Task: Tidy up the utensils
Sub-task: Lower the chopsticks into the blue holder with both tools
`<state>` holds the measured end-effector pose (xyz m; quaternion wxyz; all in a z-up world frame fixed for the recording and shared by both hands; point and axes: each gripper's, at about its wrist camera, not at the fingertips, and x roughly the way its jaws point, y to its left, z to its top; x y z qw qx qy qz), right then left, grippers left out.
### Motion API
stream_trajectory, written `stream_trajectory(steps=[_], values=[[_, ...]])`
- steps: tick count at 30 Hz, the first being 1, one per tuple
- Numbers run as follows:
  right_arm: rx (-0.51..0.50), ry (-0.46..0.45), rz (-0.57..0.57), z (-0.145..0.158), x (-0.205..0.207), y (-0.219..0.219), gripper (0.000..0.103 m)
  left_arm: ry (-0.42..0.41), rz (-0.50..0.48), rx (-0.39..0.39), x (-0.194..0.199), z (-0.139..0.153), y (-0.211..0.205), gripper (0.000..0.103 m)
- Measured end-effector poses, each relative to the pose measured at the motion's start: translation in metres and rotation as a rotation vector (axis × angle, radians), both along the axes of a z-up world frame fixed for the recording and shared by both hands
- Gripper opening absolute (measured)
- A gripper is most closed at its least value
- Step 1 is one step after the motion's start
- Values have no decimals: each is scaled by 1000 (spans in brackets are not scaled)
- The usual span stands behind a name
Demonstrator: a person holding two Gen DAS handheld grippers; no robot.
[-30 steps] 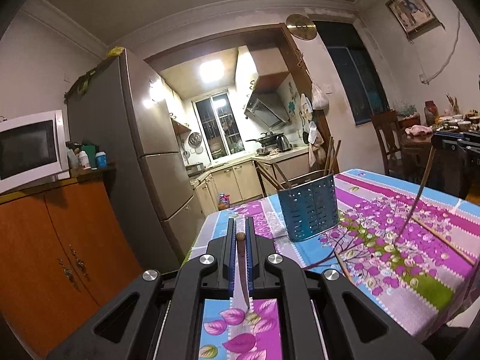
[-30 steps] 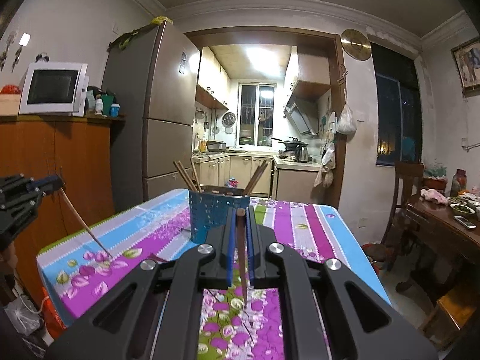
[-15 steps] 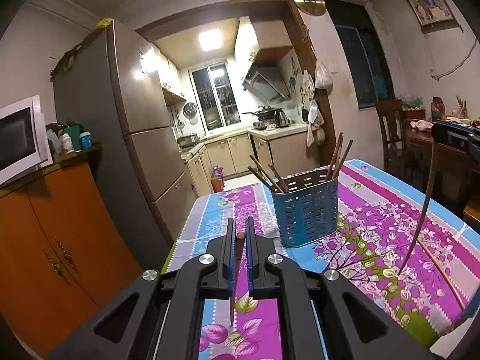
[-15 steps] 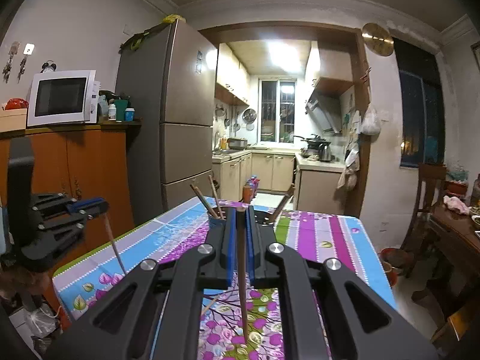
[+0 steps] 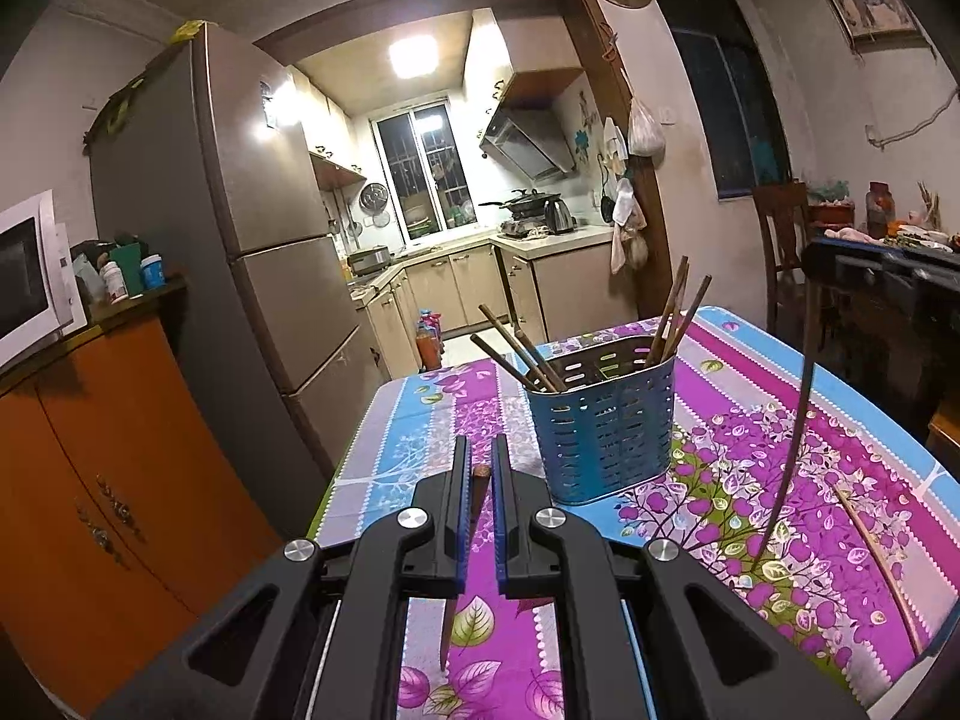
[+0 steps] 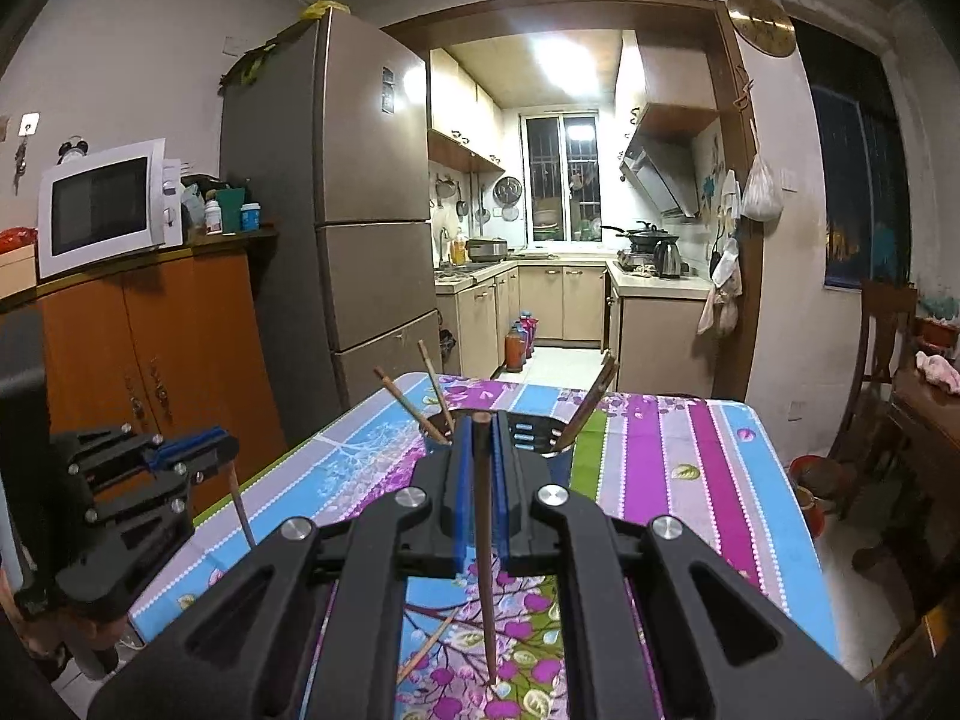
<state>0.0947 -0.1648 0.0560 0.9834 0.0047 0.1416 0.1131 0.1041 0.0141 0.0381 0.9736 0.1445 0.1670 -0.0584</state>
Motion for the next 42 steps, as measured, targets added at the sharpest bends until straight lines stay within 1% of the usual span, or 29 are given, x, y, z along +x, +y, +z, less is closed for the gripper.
stream_trajectory(steps=[10,14,18,22,23,26,28,31,34,36,39,42], values=[[-6,1,2,19,34,1,5,-7,-16,10,21,12,-16,7],[-3,-19,-3,34,47,-3,5,-23,-24,9,33,24,-23,7],[10,-41,-14,52,64,-7,5,-41,-55,-7,50,46,-32,7],[46,-81,-21,76,79,-11,5,-56,-109,-85,75,87,-36,7],[54,-97,-24,82,82,-12,5,-62,-127,-123,83,101,-36,7],[75,-145,-39,97,93,-16,5,-79,-156,-198,105,130,-38,7],[93,-157,-47,102,104,-19,5,-92,-157,-237,123,145,-41,7],[108,-169,-59,102,121,-22,5,-120,-168,-282,139,155,-44,7],[122,-159,-63,91,141,-25,5,-129,-175,-322,157,154,-47,7],[138,-134,-68,74,156,-27,5,-117,-174,-333,171,142,-52,7],[150,-84,-70,48,172,-27,5,-89,-167,-298,189,112,-62,7],[146,-48,-64,17,181,-24,5,-72,-166,-264,194,87,-64,7]])
